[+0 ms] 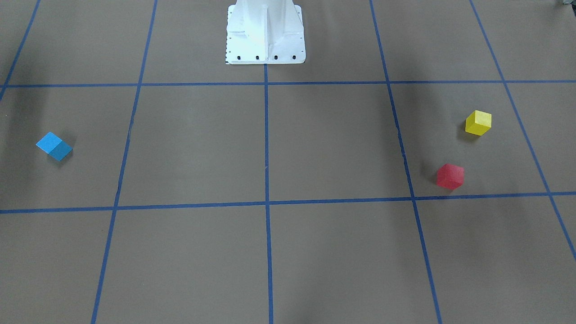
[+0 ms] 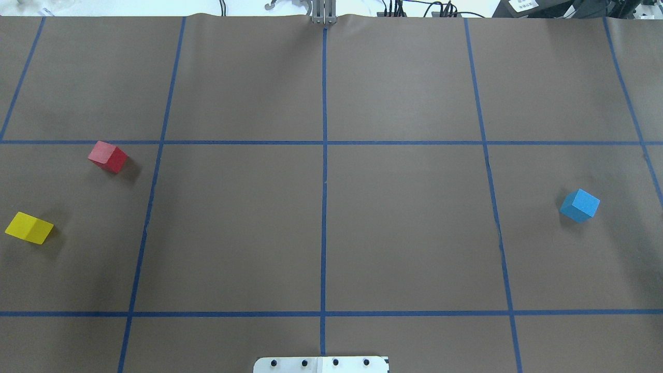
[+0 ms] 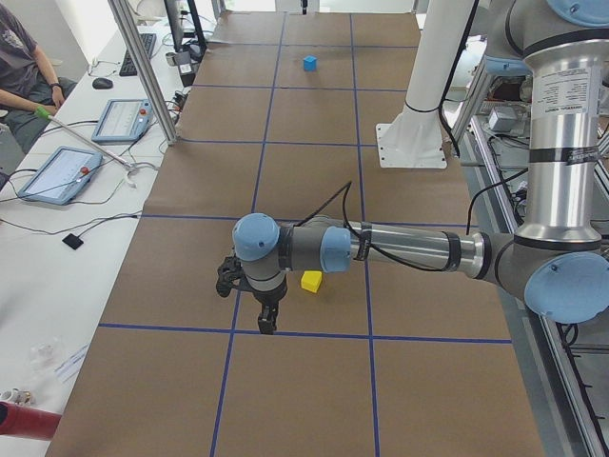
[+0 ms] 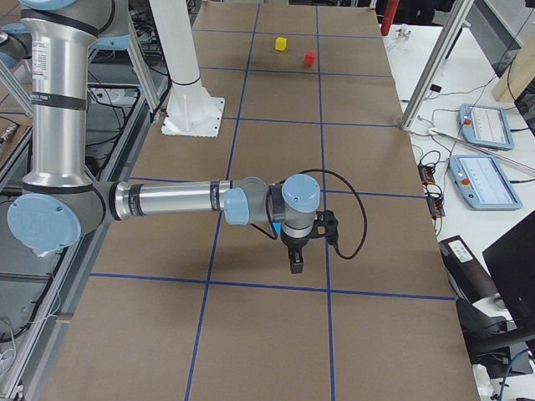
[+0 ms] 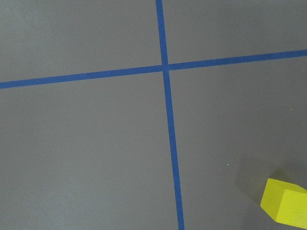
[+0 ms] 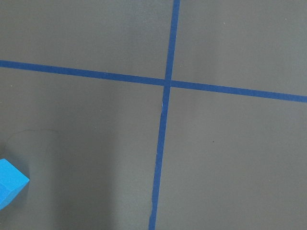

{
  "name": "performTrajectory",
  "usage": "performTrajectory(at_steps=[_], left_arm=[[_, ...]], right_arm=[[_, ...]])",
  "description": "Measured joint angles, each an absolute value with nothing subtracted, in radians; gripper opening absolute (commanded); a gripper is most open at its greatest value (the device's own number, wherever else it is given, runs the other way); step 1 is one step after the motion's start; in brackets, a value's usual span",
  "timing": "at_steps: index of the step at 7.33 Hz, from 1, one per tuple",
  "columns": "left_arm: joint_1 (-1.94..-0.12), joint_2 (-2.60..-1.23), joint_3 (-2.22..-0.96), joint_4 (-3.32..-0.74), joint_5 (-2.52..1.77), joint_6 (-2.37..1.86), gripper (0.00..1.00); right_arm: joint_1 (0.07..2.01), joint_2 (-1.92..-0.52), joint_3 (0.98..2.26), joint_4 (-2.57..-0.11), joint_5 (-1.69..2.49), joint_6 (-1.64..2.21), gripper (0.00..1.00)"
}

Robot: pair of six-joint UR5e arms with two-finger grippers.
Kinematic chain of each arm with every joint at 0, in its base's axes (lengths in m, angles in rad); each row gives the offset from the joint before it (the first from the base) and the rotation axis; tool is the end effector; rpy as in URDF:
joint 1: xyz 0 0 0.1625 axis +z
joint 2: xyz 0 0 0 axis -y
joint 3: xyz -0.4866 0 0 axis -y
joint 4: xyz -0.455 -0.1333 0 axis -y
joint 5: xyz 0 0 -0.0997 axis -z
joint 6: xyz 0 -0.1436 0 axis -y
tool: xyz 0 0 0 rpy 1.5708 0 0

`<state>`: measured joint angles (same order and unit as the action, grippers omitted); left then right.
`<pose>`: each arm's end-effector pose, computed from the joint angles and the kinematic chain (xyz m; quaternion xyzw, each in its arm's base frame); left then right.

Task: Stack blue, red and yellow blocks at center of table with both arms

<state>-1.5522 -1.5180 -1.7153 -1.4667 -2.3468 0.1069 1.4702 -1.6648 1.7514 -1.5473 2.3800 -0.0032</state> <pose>-0.0229 -0.5263 0.7105 0.0110 0.3782 0.0557 0.9240 -0.0228 -0.5179 0.6951 0.0314 -0.3951 -0.0692 0.9155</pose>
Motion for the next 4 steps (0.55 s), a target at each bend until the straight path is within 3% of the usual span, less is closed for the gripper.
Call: performTrajectory(at_steps=[4], left_arm=[[-1.551,-1.525,-1.712,-1.468,-2.347,0.107,1.0]], right_arm=[[1.29,-1.666,1.796,-1.469,2.398,0.198,1.0]])
